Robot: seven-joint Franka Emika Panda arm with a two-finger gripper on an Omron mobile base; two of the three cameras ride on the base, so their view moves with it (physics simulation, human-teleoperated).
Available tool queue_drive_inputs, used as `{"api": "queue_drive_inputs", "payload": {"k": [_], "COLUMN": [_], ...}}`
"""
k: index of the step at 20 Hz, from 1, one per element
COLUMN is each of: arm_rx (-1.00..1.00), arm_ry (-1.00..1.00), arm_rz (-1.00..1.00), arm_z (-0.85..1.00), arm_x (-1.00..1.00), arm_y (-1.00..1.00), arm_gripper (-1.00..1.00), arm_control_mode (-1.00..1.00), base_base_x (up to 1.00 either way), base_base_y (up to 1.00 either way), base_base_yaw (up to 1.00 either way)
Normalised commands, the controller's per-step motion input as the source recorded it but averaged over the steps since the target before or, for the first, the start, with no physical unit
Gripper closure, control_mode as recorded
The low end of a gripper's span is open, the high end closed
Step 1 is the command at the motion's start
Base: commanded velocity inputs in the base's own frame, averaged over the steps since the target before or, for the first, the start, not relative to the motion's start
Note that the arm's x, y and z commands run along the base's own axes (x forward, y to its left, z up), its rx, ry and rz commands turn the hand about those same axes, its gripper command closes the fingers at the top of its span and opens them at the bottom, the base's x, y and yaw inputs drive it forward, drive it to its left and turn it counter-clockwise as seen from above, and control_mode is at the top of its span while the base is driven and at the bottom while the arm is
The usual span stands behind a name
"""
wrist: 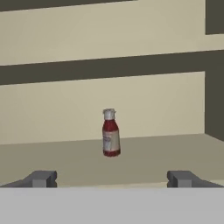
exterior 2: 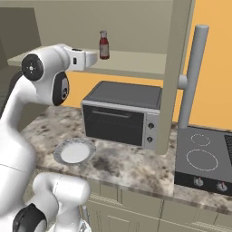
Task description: Move the hot dog bun to the plate on the dining table and place the condiment next to that plate. Then navigate to the fridge and take the sausage and place it on the plate as well.
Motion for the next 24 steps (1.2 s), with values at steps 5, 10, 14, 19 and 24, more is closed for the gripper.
{"api": "queue_drive_inputs", "payload": {"k": [5, 10, 14, 19, 24], "arm_rx": [0.0, 0.0, 0.0, 0.0, 0.0], "arm_ry": [0.02, 0.09, 0.1, 0.07, 0.05], "arm_rz": [0.0, 0.0, 0.01, 0.04, 0.06], "arm_z": [0.0, 0.0, 0.0, 0.0, 0.0], "arm_x": [0.52, 0.63, 0.63, 0.52, 0.45], "arm_y": [0.0, 0.0, 0.0, -0.02, -0.14], "arm_gripper": [-1.0, -1.0, -1.0, -1.0, -1.0], "arm_control_mode": [-1.0, -1.0, -1.0, -1.0, -1.0], "base_base_x": [0.0, 0.0, 0.0, 0.0, 0.0], "base_base_y": [0.0, 0.0, 0.0, 0.0, 0.0], "base_base_yaw": [0.0, 0.0, 0.0, 0.0, 0.0]}}
